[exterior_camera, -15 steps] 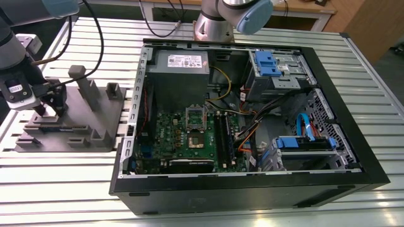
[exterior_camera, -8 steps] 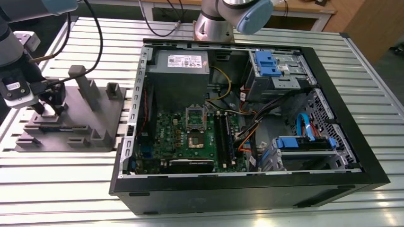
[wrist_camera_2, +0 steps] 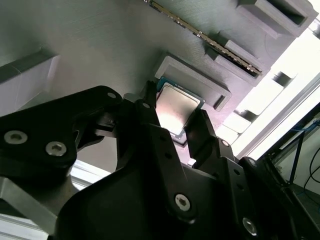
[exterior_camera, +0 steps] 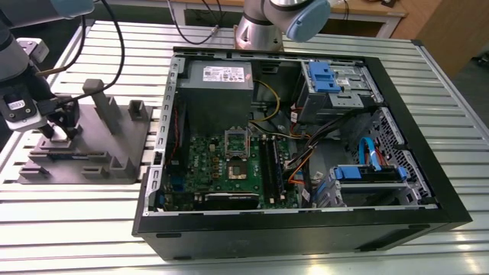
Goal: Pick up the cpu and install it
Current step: 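Pick up the cpu and move it towards the insertion slot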
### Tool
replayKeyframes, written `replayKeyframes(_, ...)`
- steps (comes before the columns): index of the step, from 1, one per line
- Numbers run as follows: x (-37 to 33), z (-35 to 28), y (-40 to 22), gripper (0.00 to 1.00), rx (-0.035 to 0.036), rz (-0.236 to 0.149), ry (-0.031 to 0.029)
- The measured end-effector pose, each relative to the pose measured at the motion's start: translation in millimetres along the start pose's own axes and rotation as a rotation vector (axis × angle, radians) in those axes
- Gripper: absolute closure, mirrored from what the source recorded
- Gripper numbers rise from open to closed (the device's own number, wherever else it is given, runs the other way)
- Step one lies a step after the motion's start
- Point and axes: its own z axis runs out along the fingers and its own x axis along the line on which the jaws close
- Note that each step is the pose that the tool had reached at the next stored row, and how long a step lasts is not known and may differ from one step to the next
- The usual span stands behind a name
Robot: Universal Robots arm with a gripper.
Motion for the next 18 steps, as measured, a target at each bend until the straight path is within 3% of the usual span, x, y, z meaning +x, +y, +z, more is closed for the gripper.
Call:
replayKeyframes(12,0.1,2.9,0.0,0.51,-0.0019,0.0,-0.0001)
replayKeyframes(14,0.1,3.1,0.0,0.5,-0.002,0.0,-0.0003)
replayKeyframes(15,0.1,3.3,0.0,0.44,-0.0019,0.0,-0.0003)
replayKeyframes(18,0.1,3.7,-0.1,0.44,-0.002,0.0,-0.0009)
